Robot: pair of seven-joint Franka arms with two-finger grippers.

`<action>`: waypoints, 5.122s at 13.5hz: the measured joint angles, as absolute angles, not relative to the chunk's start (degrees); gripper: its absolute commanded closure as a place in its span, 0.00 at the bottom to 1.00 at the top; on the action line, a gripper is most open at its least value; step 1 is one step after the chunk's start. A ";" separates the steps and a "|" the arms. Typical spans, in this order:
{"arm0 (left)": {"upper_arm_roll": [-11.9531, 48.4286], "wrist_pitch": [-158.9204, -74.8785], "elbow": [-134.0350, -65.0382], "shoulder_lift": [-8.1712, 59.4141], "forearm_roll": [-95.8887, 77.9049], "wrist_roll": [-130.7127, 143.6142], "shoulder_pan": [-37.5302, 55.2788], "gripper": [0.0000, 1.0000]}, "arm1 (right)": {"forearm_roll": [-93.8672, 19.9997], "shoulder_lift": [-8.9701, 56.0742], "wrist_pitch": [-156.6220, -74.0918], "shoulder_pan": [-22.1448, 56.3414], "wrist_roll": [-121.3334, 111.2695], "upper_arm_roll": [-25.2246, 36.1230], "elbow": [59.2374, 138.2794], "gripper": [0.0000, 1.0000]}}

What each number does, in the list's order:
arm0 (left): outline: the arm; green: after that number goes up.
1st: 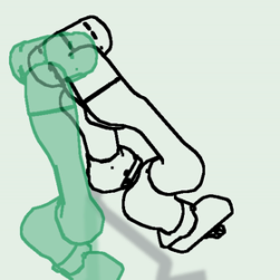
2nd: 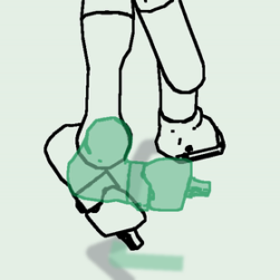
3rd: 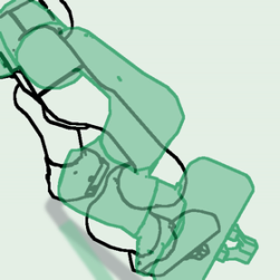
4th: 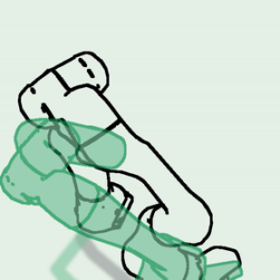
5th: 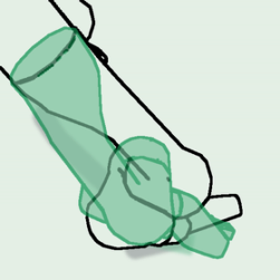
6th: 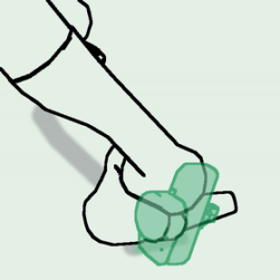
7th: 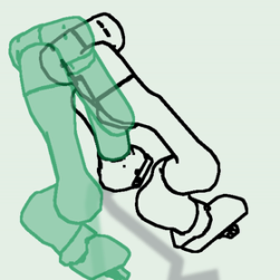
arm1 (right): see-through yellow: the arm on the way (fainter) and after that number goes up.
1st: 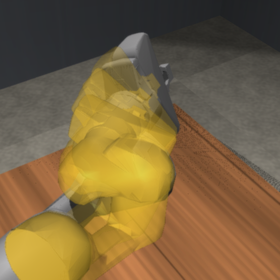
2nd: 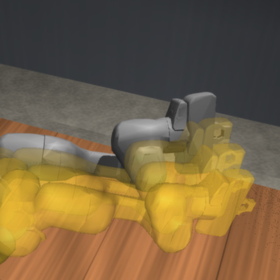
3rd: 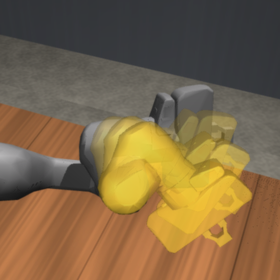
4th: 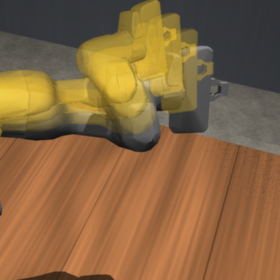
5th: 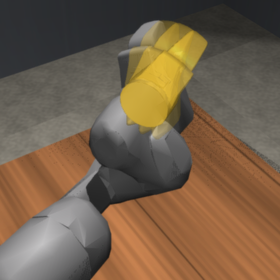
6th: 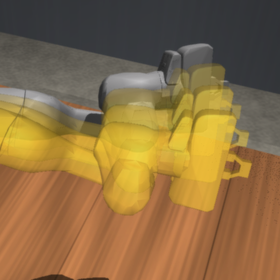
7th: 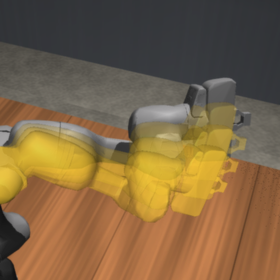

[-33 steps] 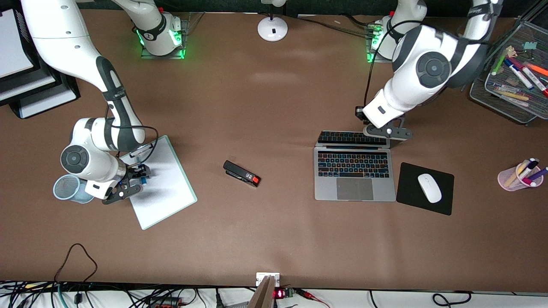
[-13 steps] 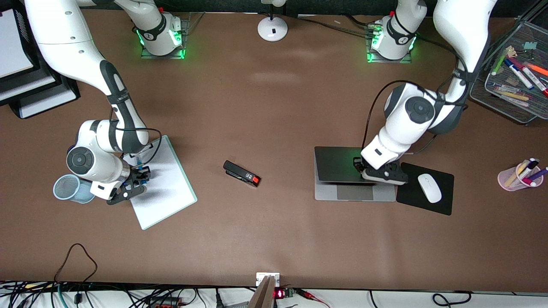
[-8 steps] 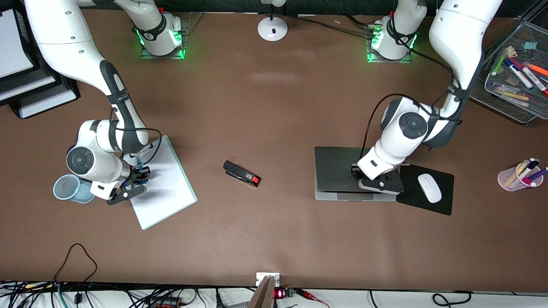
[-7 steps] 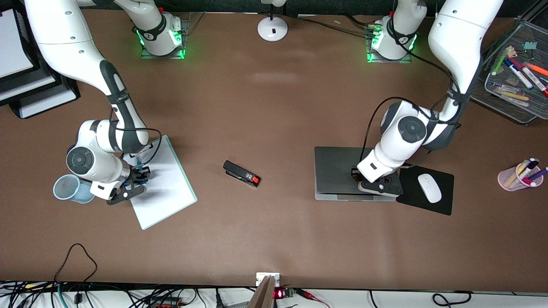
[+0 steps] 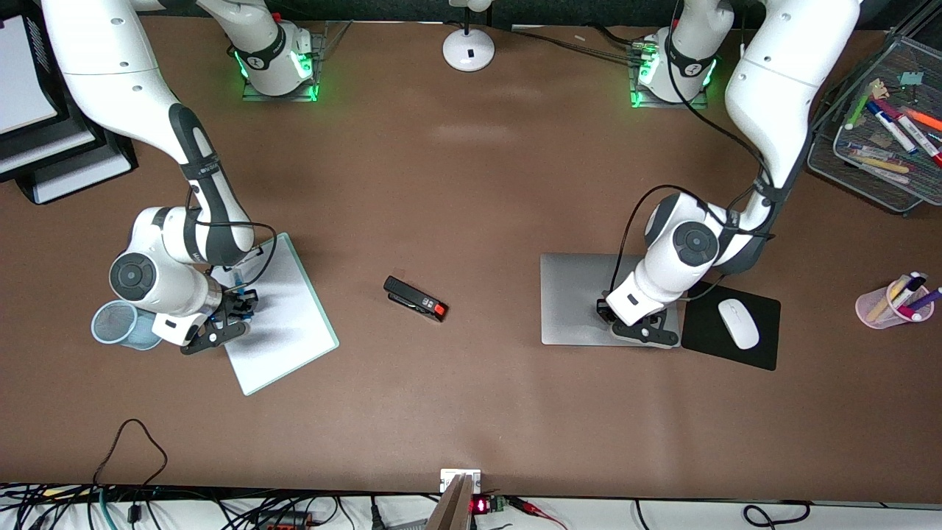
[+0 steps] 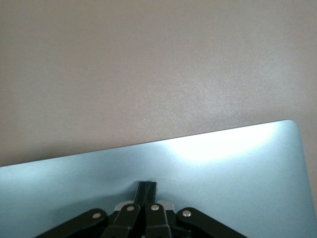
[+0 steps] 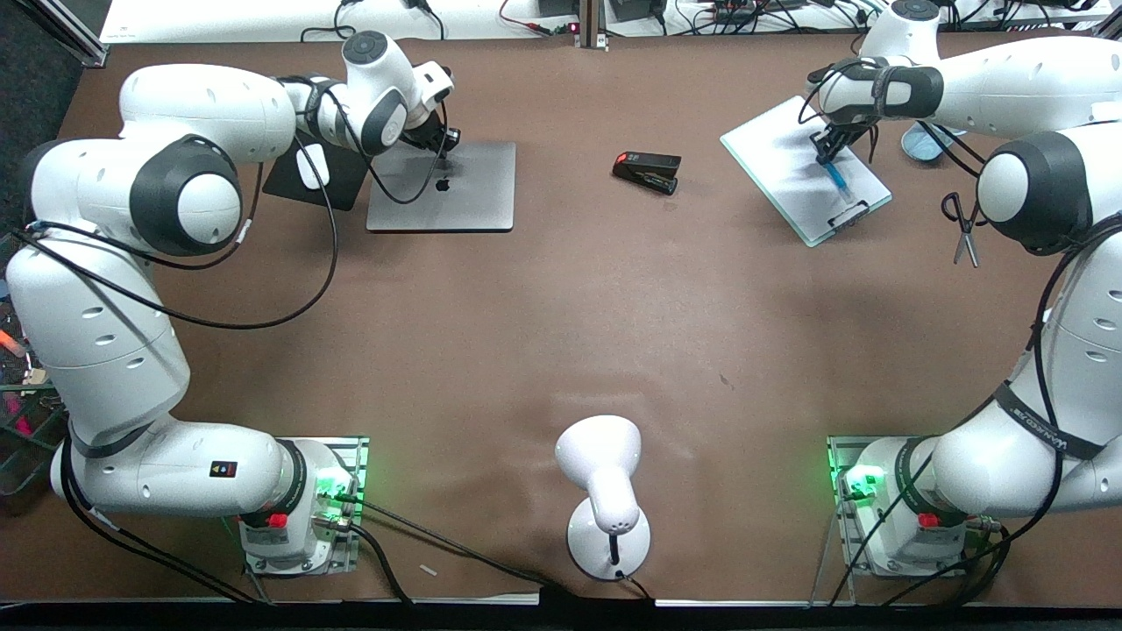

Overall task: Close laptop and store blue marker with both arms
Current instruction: 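Lift the marker with the right gripper while the left gripper presses the lid shut, then carry the marker to the blue cup while the left gripper withdraws, then lower the marker into the blue cup and open the right gripper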

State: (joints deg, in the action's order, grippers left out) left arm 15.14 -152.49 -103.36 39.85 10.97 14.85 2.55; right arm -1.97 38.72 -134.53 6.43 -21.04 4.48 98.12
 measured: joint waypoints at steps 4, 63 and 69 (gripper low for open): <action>15.13 -153.16 -103.00 40.33 10.97 14.85 2.55 1.00 | -1.98 36.09 -134.49 6.14 -25.87 4.93 95.45 0.95; 1.83 -98.31 -99.41 -1.92 1.21 -0.22 3.53 0.00 | -41.66 45.16 -95.41 -21.90 -135.35 5.30 71.92 0.95; 1.83 -98.17 -99.41 -1.92 1.21 -0.22 3.53 0.00 | -45.69 46.07 -93.99 -23.20 -135.63 5.29 71.83 0.95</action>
State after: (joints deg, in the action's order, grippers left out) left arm 1.83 -98.17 -99.41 -1.92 1.21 -0.22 3.53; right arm -45.69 46.07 -93.99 -23.20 -135.63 5.29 71.83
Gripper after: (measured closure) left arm 0.000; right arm 0.819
